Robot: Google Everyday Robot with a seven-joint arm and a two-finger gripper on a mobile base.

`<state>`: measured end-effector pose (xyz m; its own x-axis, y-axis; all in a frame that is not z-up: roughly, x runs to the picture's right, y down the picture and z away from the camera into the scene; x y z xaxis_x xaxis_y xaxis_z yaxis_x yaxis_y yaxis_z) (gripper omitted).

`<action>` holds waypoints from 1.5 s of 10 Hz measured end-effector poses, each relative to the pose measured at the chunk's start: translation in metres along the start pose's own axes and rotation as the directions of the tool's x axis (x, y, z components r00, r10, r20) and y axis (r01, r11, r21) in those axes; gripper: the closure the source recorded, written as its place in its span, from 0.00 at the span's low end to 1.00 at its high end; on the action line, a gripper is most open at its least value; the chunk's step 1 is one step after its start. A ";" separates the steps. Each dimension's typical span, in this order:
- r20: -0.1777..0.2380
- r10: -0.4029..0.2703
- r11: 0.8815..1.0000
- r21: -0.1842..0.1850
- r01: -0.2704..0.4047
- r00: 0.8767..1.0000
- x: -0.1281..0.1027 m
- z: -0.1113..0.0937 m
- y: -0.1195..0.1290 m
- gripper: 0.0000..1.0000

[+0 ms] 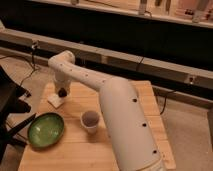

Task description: Place the eraser on the white sponge

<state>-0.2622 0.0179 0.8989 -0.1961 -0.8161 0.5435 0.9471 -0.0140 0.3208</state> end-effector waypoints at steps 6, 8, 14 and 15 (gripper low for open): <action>0.066 -0.043 0.999 -0.017 0.045 0.997 -0.003 0.027 -0.019 1.00; 0.103 -0.063 0.998 -0.015 0.065 0.993 -0.007 0.039 -0.024 0.89; 0.110 -0.079 0.997 -0.002 0.079 0.991 -0.009 0.039 -0.023 0.31; 0.111 -0.083 0.997 0.002 0.083 0.990 -0.010 0.036 -0.025 0.22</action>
<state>-0.2928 0.0477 0.9133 -0.3011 -0.7433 0.5974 0.9268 -0.0808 0.3667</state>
